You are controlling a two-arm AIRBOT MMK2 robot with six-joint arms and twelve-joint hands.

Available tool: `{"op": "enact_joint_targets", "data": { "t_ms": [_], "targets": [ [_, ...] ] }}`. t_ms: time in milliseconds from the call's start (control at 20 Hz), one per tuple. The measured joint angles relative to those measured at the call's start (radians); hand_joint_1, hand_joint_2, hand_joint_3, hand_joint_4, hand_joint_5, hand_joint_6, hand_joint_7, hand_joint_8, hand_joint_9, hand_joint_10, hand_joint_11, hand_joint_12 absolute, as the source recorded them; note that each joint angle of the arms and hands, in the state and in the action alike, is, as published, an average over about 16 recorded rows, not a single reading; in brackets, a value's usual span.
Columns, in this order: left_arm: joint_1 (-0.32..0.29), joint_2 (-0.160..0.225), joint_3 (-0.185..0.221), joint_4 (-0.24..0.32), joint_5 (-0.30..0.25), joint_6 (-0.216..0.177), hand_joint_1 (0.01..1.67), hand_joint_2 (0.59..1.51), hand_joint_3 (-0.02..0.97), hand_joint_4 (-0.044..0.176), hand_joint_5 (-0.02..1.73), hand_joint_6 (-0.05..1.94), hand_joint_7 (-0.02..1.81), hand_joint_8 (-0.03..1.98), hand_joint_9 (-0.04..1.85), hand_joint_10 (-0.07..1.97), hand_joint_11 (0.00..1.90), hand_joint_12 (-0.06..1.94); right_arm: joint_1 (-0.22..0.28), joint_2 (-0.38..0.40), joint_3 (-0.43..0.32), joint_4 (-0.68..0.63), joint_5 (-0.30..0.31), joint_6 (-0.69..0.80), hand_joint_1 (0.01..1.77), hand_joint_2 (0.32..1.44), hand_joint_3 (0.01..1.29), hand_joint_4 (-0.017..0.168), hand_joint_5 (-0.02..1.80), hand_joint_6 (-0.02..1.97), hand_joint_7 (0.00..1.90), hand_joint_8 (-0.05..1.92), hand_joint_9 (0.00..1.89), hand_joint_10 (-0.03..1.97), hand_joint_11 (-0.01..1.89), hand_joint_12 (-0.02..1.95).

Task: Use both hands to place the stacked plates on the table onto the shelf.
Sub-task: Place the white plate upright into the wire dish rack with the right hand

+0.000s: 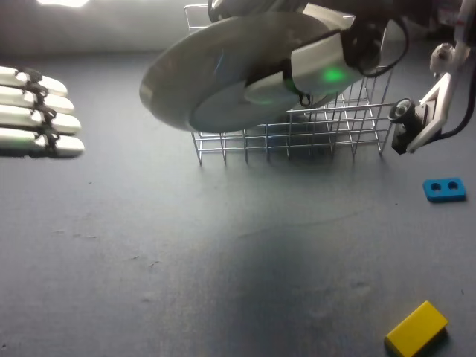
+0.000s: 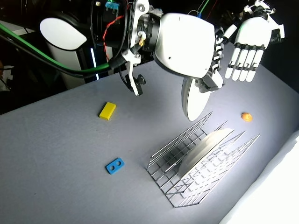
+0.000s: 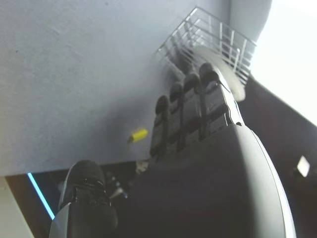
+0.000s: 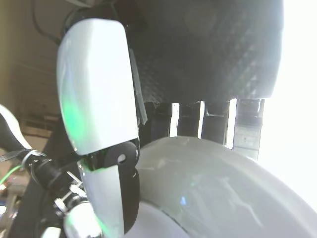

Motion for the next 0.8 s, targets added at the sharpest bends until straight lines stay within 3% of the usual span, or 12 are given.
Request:
{"op": "enact_joint_targets", "data": {
  "t_ms": [200,500,800],
  "targets": [
    [-0.04,0.002,-0.021,0.034,-0.08,0.0,0.01,1.159,0.02,0.002,0.11,0.02,0.11,0.02,0.08,0.01,0.01,0.2,0.008,-0.01,0.039,0.035,-0.006,0.004,1.2,1.05,0.01,0.017,0.85,1.12,0.96,1.05,1.2,0.02,0.68,1.1],
    [-0.147,0.01,-0.061,0.099,-0.183,-0.001,0.01,1.159,0.02,0.002,0.1,0.02,0.1,0.02,0.08,0.01,0.01,0.2,0.011,-0.026,0.088,0.071,-0.009,0.003,1.2,1.07,0.01,0.012,0.82,1.14,0.93,1.1,1.19,0.02,0.66,1.13],
    [-0.243,0.021,-0.098,0.157,-0.244,-0.003,0.01,1.155,0.016,0.002,0.1,0.02,0.1,0.02,0.08,0.01,0.01,0.2,-0.006,-0.043,0.127,0.107,-0.005,-0.015,1.2,1.08,0.01,0.005,0.8,1.14,0.92,1.14,1.19,0.03,0.64,1.17]
  ]
}}
